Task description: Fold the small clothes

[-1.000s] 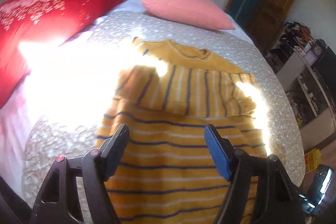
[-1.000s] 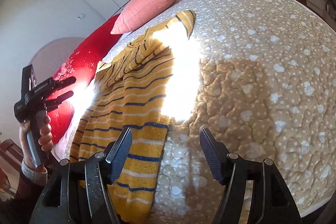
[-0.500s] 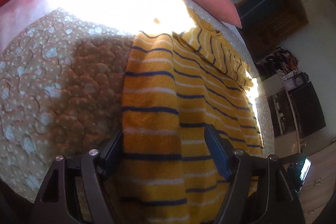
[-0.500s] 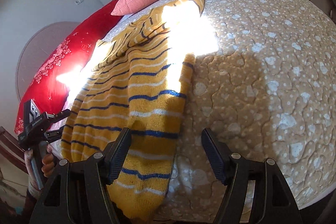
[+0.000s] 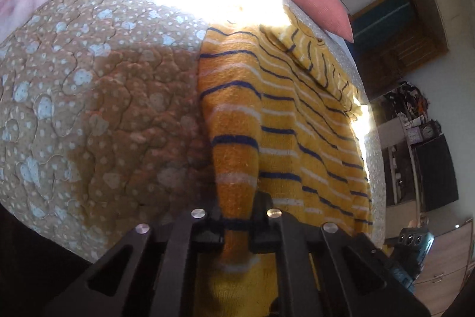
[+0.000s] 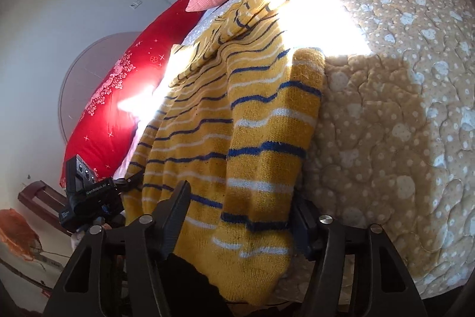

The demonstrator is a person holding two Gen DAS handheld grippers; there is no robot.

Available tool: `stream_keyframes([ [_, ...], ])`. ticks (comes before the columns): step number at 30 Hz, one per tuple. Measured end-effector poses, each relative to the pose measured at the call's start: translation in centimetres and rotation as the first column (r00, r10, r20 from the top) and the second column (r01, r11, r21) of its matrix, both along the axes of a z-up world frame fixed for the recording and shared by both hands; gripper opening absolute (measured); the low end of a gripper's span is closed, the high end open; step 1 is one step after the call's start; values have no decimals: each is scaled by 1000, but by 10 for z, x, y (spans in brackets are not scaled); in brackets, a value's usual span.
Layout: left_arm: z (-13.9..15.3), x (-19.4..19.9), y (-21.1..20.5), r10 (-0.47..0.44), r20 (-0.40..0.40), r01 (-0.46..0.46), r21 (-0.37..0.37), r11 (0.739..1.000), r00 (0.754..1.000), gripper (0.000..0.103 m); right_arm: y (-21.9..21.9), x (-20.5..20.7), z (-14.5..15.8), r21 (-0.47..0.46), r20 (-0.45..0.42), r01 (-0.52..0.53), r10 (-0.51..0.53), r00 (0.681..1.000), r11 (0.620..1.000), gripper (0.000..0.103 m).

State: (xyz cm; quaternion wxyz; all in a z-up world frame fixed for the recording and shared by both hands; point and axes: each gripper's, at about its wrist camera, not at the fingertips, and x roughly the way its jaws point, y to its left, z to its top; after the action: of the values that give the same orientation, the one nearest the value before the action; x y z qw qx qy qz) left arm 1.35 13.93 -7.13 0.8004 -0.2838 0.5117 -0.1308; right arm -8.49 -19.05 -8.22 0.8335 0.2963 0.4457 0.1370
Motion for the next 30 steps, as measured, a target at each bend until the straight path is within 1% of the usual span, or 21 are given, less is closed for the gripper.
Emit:
stream_keyframes([
  [1,0,-1,1,13,-8,-13,-5,1000,1000,8,2,3,0,-34,-11,-17,16,1000,999,13],
  [2,3,-3,1,23,-8,-23,5,1000,1000,8,2,5,-1,-34,-13,-28,27,1000,999,12],
  [6,23,-20,-5,10,43,-14,96,995,999,8,-5,-2,4,37,9,-34,34,999,999,11],
  [12,41,-51,-4,-13,73,5,100,995,997,7,-21,-24,9,87,25,-17,15,1000,996,11],
  [14,41,-59,-1,-14,70,7,99,995,997,7,-27,-29,9,97,28,-14,11,1000,995,11],
  [18,38,-67,5,-3,45,0,67,998,999,7,-36,-36,5,128,14,-10,8,1000,992,11],
  [20,37,-76,6,-6,41,4,62,998,999,7,-38,-42,4,126,9,-6,5,1000,992,11],
  [26,31,-107,3,-21,24,19,97,995,999,7,-46,-62,-3,126,-21,12,-9,1000,992,11],
  [30,26,-120,-2,-29,29,24,157,987,999,7,-49,-71,-8,115,-39,4,0,999,993,11],
])
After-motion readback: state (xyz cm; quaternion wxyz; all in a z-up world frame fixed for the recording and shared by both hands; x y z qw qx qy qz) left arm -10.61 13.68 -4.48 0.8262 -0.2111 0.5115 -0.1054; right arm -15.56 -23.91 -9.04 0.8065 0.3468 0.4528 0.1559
